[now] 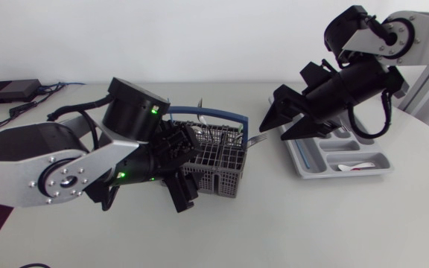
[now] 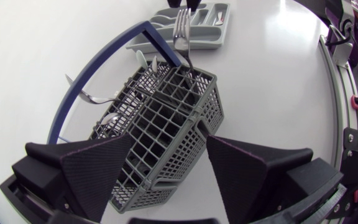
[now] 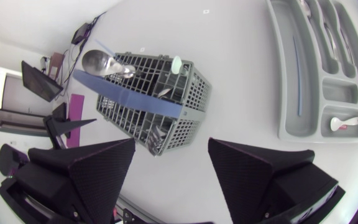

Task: Unload the cutlery basket into the drawer organizer.

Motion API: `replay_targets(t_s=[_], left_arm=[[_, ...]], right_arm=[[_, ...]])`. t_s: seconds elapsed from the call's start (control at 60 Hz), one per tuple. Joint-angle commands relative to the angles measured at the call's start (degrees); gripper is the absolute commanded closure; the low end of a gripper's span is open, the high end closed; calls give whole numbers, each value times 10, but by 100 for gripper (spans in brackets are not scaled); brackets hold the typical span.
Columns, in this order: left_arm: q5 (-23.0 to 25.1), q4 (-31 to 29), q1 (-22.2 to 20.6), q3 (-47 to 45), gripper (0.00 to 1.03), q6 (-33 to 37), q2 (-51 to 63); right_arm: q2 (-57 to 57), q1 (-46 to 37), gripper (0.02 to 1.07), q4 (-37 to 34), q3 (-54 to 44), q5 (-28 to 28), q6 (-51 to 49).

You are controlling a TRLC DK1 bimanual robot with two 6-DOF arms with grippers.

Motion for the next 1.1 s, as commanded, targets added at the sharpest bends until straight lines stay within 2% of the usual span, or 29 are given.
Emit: replay_targets(t_s=[0.0, 0.05, 0.067, 0.167, 0.683, 0.783, 1.083], left_arm=[[5, 9, 5, 16, 7, 6, 11], [5, 12, 6, 16, 7, 7, 11], [5, 13, 6, 16, 7, 7, 11], [8, 15, 8, 15, 7, 7, 11], [14, 32, -1, 33, 7, -4, 40], [15, 32, -1, 44, 7, -5, 48], [15, 32, -12, 58, 7, -7, 66]], right_arm=[[6, 10, 35, 20, -14, 13, 67], [10, 10, 46, 32, -14, 14, 88], [11, 11, 53, 43, -17, 14, 96], [9, 18, 70, 67, -22, 14, 122], [11, 62, 70, 31, -32, 14, 130], [13, 66, 88, 31, -33, 15, 122], [-12, 77, 94, 24, -27, 35, 99]])
